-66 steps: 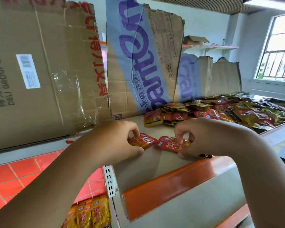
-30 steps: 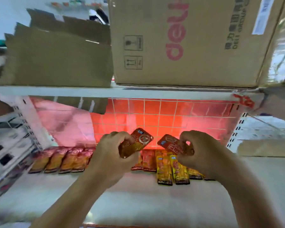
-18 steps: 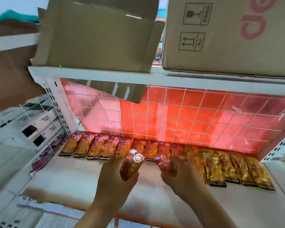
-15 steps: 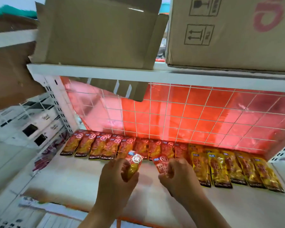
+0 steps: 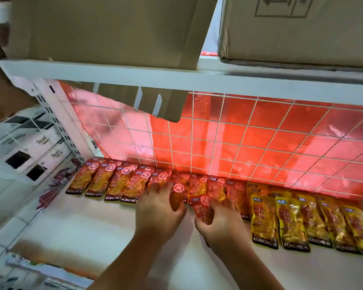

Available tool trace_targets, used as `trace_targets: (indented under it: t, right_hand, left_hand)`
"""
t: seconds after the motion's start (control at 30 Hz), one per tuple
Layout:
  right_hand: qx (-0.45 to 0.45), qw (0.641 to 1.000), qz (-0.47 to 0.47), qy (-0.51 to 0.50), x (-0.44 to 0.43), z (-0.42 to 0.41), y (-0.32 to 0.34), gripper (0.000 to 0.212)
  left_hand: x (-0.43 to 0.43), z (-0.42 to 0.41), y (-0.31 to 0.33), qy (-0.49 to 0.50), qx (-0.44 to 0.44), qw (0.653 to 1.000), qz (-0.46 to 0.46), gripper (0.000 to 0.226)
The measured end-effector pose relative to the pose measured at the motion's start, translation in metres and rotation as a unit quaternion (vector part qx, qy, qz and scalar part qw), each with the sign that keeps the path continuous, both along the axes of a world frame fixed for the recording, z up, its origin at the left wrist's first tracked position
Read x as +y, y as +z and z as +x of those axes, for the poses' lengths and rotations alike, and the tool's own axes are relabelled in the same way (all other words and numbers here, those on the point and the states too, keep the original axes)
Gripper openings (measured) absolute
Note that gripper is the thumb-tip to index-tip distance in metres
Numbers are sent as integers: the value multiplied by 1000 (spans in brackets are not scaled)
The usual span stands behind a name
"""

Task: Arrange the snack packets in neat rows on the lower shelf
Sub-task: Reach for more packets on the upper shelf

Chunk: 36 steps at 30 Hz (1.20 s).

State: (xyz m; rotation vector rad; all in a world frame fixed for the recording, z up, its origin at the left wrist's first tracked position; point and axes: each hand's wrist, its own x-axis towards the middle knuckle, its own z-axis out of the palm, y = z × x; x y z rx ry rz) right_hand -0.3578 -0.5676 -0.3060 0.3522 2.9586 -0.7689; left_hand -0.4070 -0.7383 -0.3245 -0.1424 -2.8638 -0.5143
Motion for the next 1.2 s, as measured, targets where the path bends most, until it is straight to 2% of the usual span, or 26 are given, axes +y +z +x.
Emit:
trace_targets:
  t: [0.17,0.3,0.53,0.7,0.87,1.0,1.13,1.2]
  right_hand:
    - [-12,1000,14,-13,-1,-13,-6,49]
    - [-7,999,-9,-35,-5,-24,-13,48]
    - [14,998,13,-58,-14,-50,-18,49]
    - [11,996,33,-77,-26,-66,-19,48]
    - [-18,994,52,-98,-32,-74,-20,52]
    - [-16,995,56,-75,-33,-74,-20,44]
    - [36,998,43,-29,-24,-70,-17,41]
    - [35,997,61,25,-16,-69,-14,54]
  left_hand:
    - [5,-32,-3,-38,-24,998,-42,53]
    - [12,-46,-8,-50,-34,996,-69,49]
    - [-2,-63,-28,-97,39,994,-36,41]
    - [-16,-61,-38,-185,101,974,-84,35]
    - [-19,-53,-42,-175,86,979,-66,42]
    - [-19,-52,-41,-174,74,981,-46,43]
    - [-20,-52,-41,-180,66,981,-41,44]
    - [-21,-52,-42,-185,59,980,-45,46]
